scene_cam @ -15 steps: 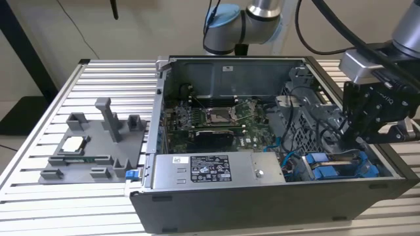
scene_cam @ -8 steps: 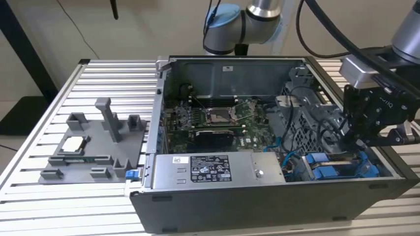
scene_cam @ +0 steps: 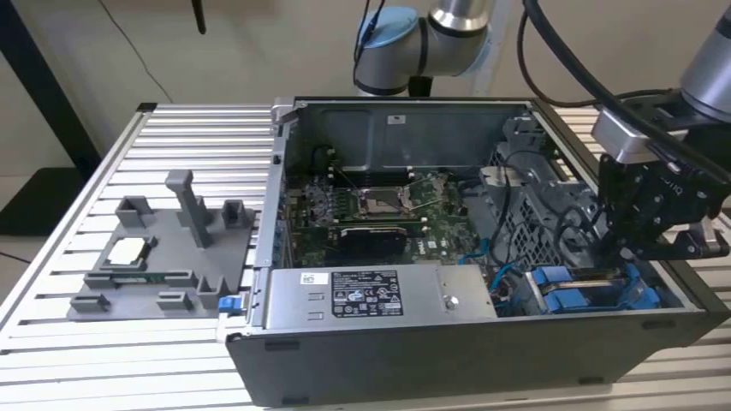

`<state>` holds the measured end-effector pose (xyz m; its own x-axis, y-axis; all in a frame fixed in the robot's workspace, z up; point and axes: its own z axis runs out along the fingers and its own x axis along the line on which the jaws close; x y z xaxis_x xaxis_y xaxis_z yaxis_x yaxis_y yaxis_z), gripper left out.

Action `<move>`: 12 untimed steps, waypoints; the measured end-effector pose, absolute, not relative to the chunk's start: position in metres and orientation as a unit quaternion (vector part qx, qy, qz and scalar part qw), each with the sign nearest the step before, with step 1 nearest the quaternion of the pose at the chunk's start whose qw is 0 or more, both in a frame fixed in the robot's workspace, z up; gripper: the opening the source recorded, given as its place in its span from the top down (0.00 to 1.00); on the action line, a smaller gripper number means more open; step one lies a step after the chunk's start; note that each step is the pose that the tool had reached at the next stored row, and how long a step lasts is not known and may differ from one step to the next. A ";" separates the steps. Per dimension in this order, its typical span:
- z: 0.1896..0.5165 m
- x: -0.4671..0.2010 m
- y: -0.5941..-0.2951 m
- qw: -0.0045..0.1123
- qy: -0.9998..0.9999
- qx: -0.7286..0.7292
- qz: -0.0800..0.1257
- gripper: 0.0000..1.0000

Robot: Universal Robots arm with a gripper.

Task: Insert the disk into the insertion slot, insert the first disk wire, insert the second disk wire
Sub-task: 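Insert the first disk wire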

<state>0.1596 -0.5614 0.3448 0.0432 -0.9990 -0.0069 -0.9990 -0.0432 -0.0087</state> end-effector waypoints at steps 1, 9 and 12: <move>0.344 0.160 -0.561 0.006 0.692 -0.722 0.000 0.81; 0.342 0.160 -0.562 0.005 0.712 -0.702 -0.001 0.81; 0.341 0.160 -0.562 0.005 0.717 -0.697 -0.001 0.81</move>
<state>0.1601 -0.5618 0.3411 -0.0282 -0.9996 -0.0063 -0.9996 0.0283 -0.0086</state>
